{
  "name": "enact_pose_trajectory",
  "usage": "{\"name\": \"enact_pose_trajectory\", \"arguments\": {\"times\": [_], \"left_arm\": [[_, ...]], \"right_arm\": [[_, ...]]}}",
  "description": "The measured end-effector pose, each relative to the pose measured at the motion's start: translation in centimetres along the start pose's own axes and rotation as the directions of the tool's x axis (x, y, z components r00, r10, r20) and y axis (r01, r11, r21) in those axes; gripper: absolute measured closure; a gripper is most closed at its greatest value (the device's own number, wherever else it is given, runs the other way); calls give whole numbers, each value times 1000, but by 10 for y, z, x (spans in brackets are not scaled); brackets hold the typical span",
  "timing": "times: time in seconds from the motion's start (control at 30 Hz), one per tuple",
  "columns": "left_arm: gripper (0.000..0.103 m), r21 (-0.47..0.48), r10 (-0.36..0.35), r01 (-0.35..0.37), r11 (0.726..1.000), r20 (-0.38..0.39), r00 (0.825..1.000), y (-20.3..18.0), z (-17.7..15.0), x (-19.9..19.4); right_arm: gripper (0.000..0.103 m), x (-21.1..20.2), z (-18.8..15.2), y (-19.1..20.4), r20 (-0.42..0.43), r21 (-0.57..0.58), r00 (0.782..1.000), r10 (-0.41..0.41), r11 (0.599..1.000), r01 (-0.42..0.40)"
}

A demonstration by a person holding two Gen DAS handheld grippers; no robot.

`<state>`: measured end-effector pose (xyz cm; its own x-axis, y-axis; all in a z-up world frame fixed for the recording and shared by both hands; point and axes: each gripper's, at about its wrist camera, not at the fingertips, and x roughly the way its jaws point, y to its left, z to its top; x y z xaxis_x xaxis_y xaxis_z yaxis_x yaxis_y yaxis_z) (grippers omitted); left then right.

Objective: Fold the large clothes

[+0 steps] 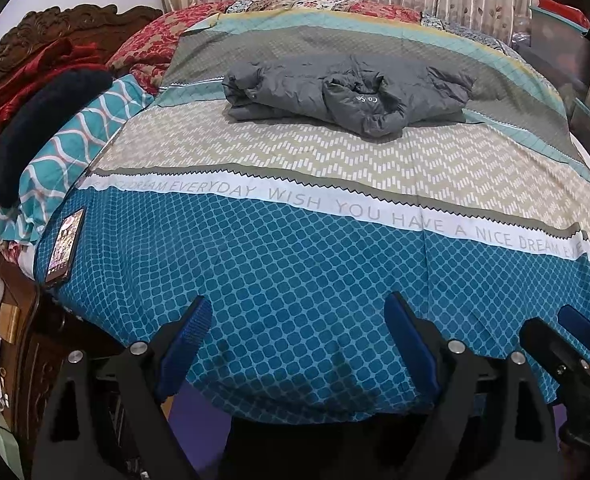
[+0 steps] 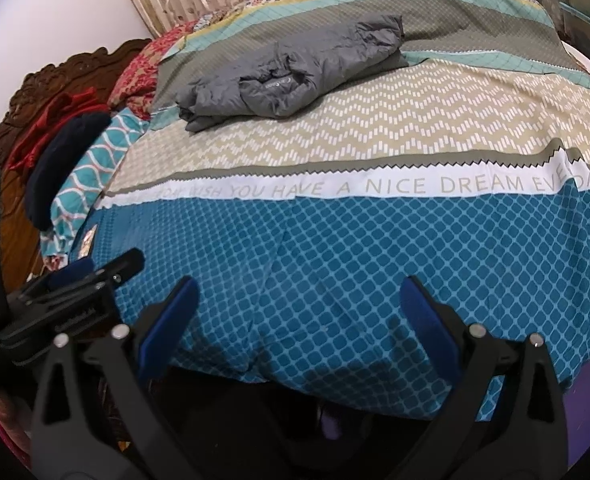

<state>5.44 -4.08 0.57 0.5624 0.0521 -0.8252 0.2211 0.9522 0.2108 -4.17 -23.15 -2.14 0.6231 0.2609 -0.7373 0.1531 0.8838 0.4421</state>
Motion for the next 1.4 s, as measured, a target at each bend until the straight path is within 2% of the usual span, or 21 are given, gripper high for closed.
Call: {"name": "enact_pose_trajectory", "arguments": {"times": [0.47, 1.4], "left_arm": [[10, -19, 6, -7, 1000, -32, 999, 7, -1, 6], [10, 27, 16, -15, 1000, -27, 1000, -1, -5, 7]], "right_arm": [[7, -3, 2, 3, 11, -23, 1000, -4, 1000, 4], [7, -3, 1, -1, 16, -3, 1000, -2, 1000, 2]]}}
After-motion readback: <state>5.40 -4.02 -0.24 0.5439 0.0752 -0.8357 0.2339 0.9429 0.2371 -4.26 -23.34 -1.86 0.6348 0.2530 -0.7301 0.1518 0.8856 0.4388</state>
